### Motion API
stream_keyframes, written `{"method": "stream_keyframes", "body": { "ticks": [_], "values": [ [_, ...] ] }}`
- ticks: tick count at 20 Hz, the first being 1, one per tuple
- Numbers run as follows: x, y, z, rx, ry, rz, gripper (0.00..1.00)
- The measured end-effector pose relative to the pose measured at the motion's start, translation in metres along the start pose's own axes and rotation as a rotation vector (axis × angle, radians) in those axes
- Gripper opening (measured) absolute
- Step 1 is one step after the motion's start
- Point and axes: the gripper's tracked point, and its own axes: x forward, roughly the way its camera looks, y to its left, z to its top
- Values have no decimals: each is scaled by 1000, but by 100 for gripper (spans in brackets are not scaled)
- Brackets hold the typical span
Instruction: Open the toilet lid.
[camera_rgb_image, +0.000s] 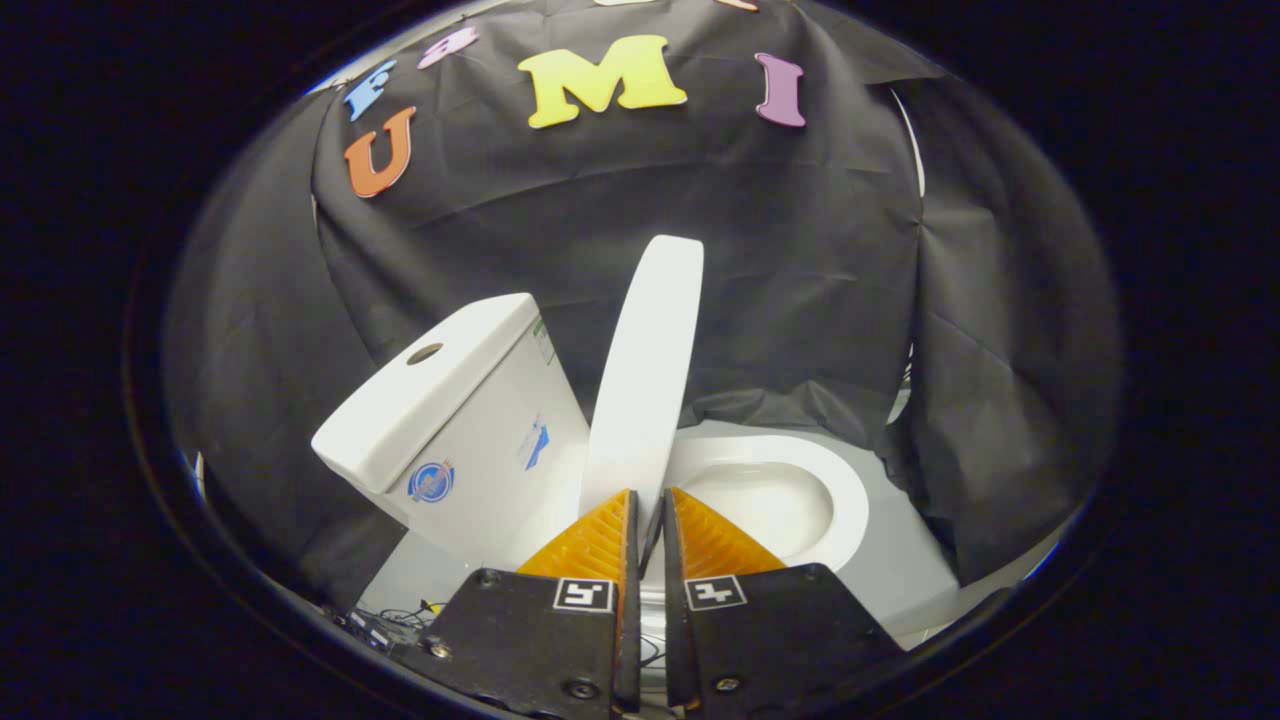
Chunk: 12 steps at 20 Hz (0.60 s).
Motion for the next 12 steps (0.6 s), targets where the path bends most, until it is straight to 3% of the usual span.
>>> {"method": "stream_keyframes", "body": {
  "ticks": [12],
  "values": [
    [3,52,5,-105,-9,-5,16]
  ]
}}
